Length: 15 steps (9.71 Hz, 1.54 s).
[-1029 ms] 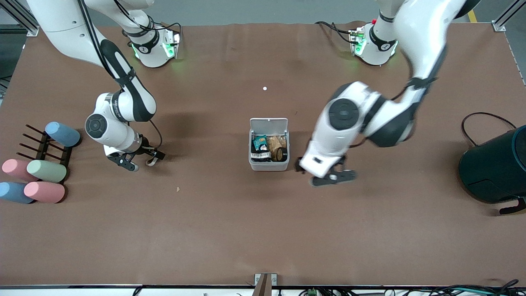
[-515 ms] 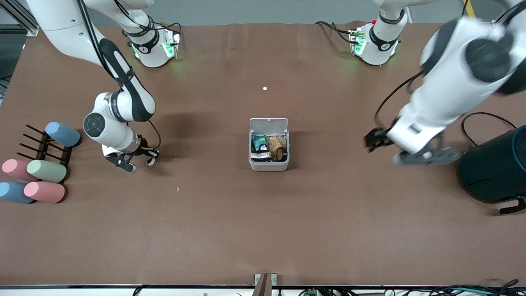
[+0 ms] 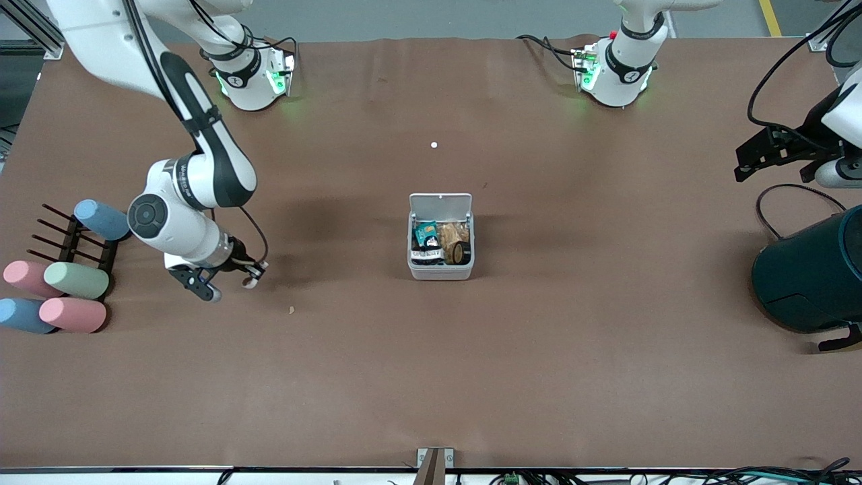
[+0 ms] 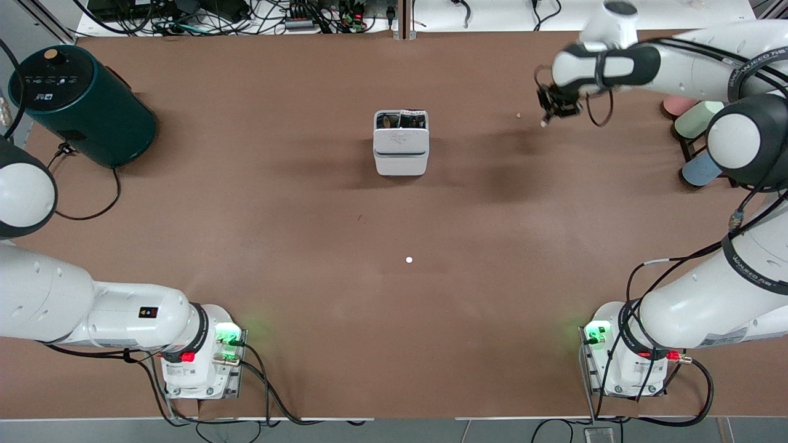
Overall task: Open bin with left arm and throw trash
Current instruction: 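Grasp the white paper strip with the right gripper and carry it over the bin, then open the right gripper to drop the strip into the bin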
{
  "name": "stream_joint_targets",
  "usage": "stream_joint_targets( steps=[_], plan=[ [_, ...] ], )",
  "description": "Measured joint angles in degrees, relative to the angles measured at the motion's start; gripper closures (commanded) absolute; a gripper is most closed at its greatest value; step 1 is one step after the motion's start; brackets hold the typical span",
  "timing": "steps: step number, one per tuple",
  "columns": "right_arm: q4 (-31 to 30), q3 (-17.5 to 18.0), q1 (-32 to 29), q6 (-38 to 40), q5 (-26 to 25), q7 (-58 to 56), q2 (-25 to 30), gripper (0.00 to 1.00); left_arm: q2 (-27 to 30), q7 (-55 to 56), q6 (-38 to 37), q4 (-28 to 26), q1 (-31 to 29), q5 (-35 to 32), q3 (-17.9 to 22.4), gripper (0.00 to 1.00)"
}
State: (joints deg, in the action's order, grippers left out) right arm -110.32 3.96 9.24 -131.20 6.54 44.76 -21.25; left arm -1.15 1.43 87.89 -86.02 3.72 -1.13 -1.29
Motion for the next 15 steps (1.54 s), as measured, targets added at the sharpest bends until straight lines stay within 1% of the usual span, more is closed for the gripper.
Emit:
stream_joint_targets(
  steps=[1,2,4,5,7,8,11,13,15],
  plan=[
    [6.13,0.21,3.39,4.17,0.1,5.11,0.26,1.0,-0.3,0.0,0.39,-0.09,0.46,-0.01,-0.01,0.0],
    [10.93,0.39,7.34,5.93,0.2,10.78,0.37,1.0,-0.5,0.0,0.45,-0.08,0.49,-0.03,0.11,0.0],
    [16.87,0.55,15.27,6.16,0.21,21.41,-0.45,1.0,-0.64,0.0,0.47,0.18,0.15,-0.04,0.6,0.0],
    [19.54,0.55,18.61,6.16,0.18,25.28,-2.07,1.0,-0.66,0.0,0.47,0.32,0.13,-0.04,0.68,0.0],
    [23.93,0.46,24.09,6.02,0.12,29.15,-6.76,1.0,-0.67,0.0,0.58,0.5,0.14,-0.04,0.69,0.0],
    [24.81,0.4,25.84,5.88,0.12,29.82,-8.61,0.99,-0.67,-0.04,0.74,0.72,0.14,-0.04,0.7,0.0],
    [25.34,0.32,27.33,5.92,0.11,30.0,-11.51,0.95,-0.85,-0.18,0.78,0.92,0.11,-0.04,0.78,0.0],
    [25.39,0.31,28.85,3.66,0.06,30.0,-12.84,0.92,-0.92,-0.19,0.79,0.93,0.11,-0.04,0.79,0.0],
    [25.68,0.27,29.64,2.81,-0.73,29.96,-13.39,0.76,-0.93,-0.2,0.79,0.99,0.12,-0.04,0.79,0.0]
  ],
)
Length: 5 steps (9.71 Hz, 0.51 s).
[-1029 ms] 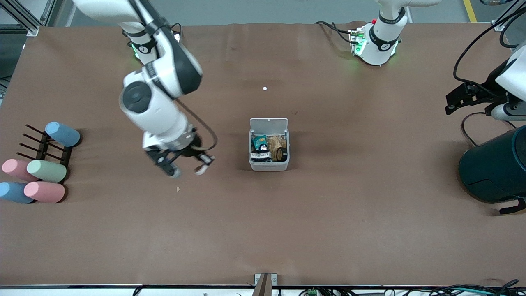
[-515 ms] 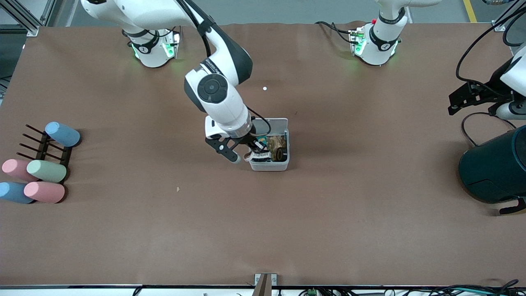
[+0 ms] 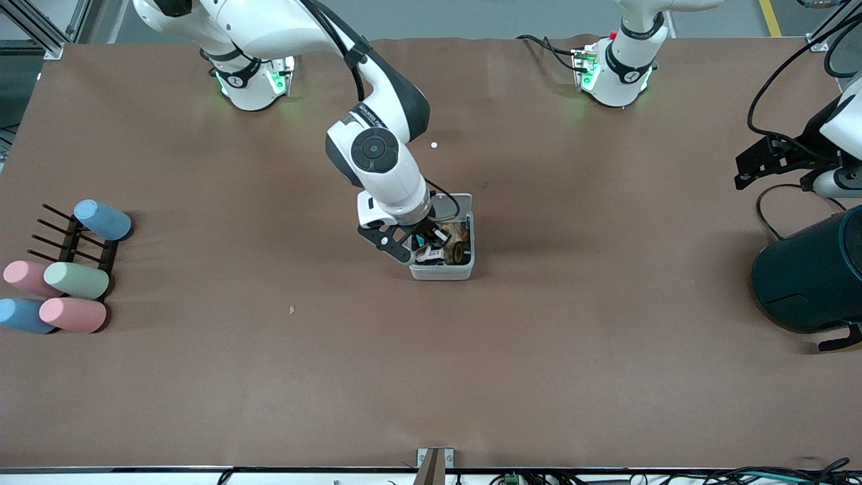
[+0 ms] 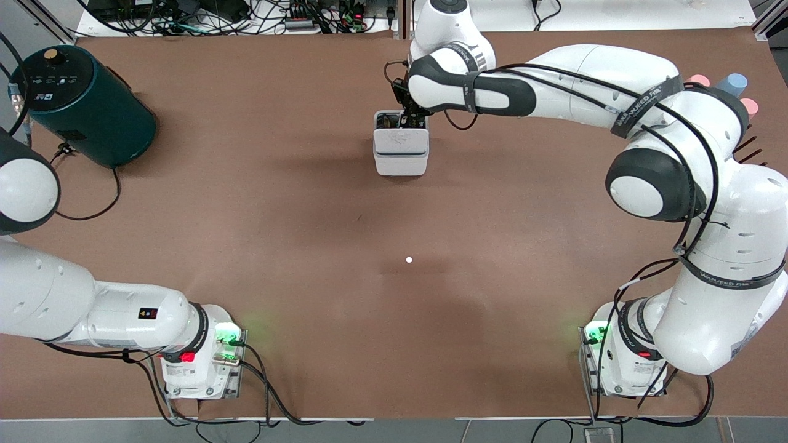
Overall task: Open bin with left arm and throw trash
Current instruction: 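Open the right gripper to drop the strip into the bin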
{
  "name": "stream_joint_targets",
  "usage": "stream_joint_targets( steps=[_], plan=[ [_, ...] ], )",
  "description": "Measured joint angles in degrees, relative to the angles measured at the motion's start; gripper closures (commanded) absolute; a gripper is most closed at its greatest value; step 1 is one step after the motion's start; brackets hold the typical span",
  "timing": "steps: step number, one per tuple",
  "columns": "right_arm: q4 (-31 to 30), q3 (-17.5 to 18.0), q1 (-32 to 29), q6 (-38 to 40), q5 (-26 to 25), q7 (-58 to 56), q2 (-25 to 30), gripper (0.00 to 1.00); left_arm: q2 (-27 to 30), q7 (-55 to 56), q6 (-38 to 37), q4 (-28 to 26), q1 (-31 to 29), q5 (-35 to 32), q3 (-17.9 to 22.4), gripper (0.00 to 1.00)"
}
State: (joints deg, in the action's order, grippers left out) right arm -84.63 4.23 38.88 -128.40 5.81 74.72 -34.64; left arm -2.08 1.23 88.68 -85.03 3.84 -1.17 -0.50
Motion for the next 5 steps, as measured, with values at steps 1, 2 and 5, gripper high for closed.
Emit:
stream_joint_targets(
  steps=[1,2,5],
  plan=[
    [0.05,0.0,0.1,-0.03,-0.79,0.0,-0.11,0.44,0.0,0.0,0.0,0.02,0.0,0.0,0.0,0.0],
    [0.05,-0.02,0.11,-0.03,-1.3,0.0,-0.16,0.42,0.0,0.0,0.0,0.06,0.0,0.0,0.0,0.0],
    [0.14,-0.04,0.19,0.11,-1.51,-0.07,-0.18,0.29,0.0,0.0,0.0,0.14,0.0,0.0,0.0,0.0]
  ],
)
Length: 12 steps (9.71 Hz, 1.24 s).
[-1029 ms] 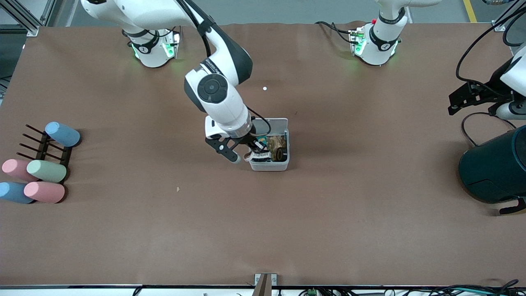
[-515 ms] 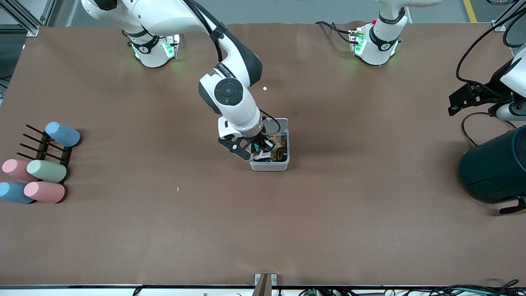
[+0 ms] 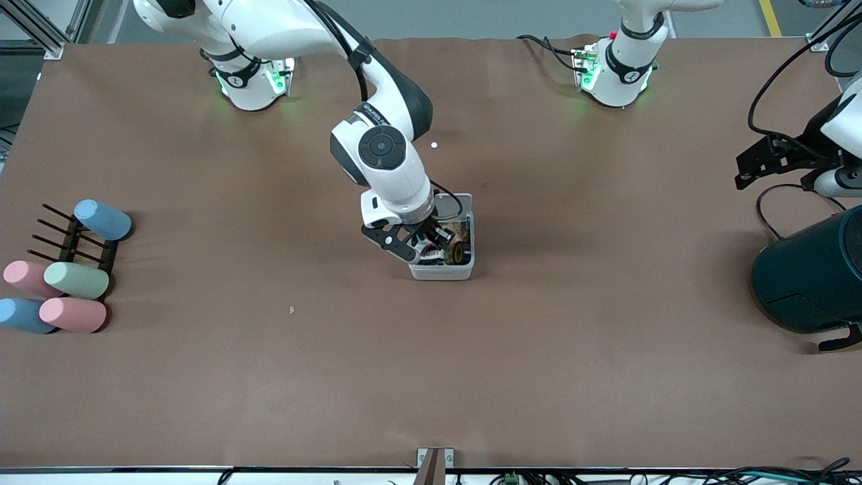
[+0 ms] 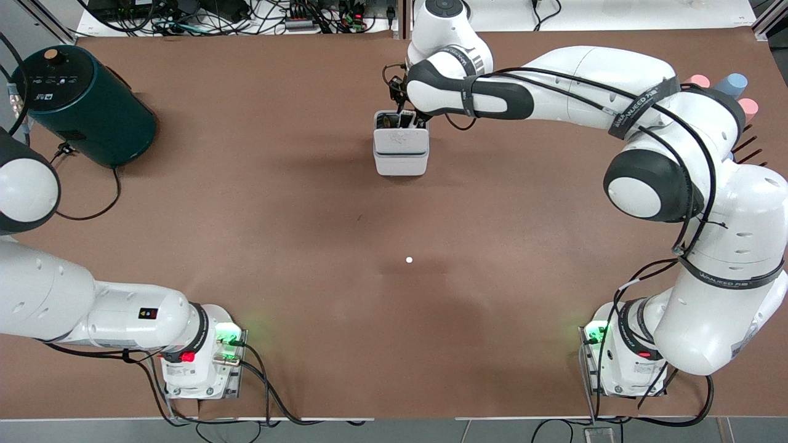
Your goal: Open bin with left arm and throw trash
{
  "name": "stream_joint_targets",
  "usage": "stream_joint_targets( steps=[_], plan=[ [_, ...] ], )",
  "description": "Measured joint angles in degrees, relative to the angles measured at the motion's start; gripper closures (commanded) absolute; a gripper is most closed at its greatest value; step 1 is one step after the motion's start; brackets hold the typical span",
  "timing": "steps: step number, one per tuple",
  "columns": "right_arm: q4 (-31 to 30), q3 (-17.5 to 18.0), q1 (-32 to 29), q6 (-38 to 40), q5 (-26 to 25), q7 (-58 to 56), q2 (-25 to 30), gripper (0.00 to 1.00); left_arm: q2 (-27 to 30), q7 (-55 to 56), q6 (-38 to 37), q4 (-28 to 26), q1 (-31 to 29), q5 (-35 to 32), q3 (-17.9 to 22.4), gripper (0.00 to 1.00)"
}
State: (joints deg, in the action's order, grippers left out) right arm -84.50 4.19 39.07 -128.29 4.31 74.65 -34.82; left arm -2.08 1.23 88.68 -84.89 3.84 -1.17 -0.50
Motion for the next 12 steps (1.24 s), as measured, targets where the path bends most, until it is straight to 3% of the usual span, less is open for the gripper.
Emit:
stream_joint_targets(
  steps=[4,6,8,12],
  plan=[
    [2.94,-0.79,-0.37,7.42,-0.01,-0.03,1.88,0.25,-0.01,0.0,0.0,0.03,0.0,0.0,0.0,0.0],
    [5.3,-1.46,-2.97,16.18,-0.08,-0.57,6.13,0.3,-0.02,0.0,0.0,0.05,0.02,0.0,-0.01,0.0],
    [6.59,-1.68,-10.2,27.94,-0.06,-8.92,12.91,0.3,-0.04,0.0,0.0,0.07,0.03,0.0,0.0,0.0],
    [6.71,-1.88,-28.64,48.79,0.28,-40.95,25.35,0.22,-0.12,0.0,0.0,0.15,0.02,0.0,0.04,0.0]
  ],
)
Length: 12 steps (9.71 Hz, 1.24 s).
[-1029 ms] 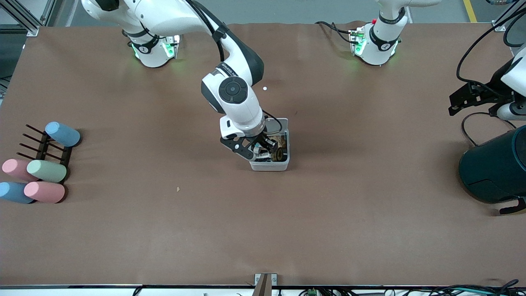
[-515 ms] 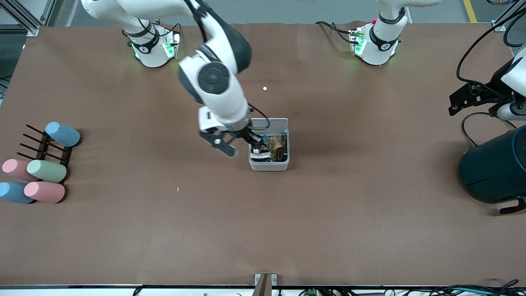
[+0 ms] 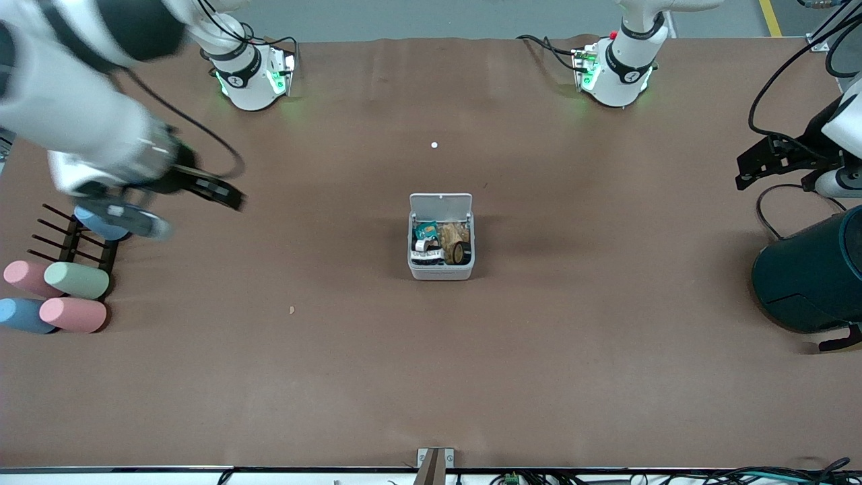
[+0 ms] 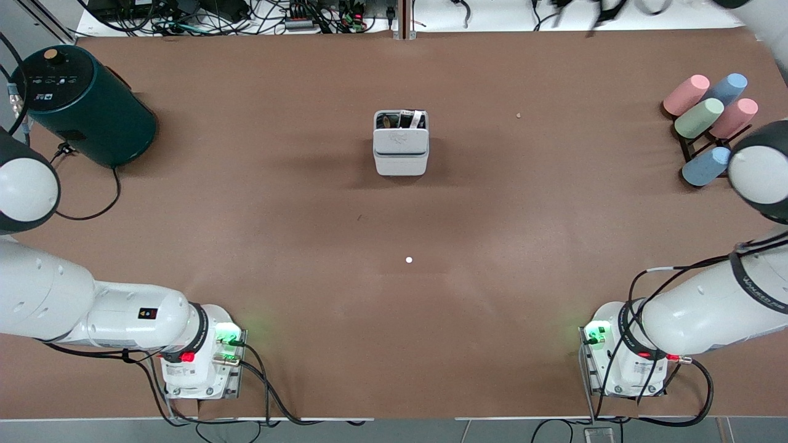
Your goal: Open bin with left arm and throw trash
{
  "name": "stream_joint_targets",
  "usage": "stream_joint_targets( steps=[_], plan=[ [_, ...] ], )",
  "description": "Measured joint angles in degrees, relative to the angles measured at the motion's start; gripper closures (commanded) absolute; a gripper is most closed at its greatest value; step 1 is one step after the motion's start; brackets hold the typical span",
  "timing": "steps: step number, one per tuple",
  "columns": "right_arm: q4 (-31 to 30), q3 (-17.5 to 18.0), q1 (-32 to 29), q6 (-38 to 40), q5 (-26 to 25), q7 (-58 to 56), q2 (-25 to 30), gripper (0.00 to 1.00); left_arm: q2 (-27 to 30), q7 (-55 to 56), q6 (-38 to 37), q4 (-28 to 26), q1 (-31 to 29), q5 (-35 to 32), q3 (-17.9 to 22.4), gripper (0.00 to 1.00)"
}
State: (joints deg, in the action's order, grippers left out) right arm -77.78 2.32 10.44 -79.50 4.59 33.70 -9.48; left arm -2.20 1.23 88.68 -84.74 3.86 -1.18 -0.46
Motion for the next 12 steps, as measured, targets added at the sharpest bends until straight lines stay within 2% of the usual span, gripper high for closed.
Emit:
stream_joint_targets(
  steps=[2,3,5,6,8,12],
  plan=[
    [-0.28,0.01,-7.61,5.96,0.04,-15.43,3.44,0.12,-0.06,0.0,0.0,0.06,-0.01,0.0,0.02,0.0],
    [-0.94,0.01,-11.48,7.19,0.03,-22.97,4.94,0.02,-0.08,0.0,0.0,0.09,-0.01,0.0,0.02,0.0],
    [-2.38,-0.06,-17.54,7.8,-0.17,-37.34,6.99,0.0,-0.11,0.0,0.0,0.13,-0.01,0.0,0.02,0.0],
    [-2.46,0.08,-18.17,7.65,-1.67,-40.4,7.29,0.0,-0.11,0.0,0.0,0.14,-0.01,0.0,0.02,0.0],
    [-2.28,1.3,-15.65,7.34,-5.36,-41.17,7.5,0.0,-0.11,0.0,0.0,0.14,-0.03,0.0,0.04,0.0],
    [-2.45,1.55,-13.97,4.0,-5.65,-41.08,7.52,0.0,-0.13,-0.02,0.0,0.14,-1.03,0.0,0.1,0.0]
  ],
)
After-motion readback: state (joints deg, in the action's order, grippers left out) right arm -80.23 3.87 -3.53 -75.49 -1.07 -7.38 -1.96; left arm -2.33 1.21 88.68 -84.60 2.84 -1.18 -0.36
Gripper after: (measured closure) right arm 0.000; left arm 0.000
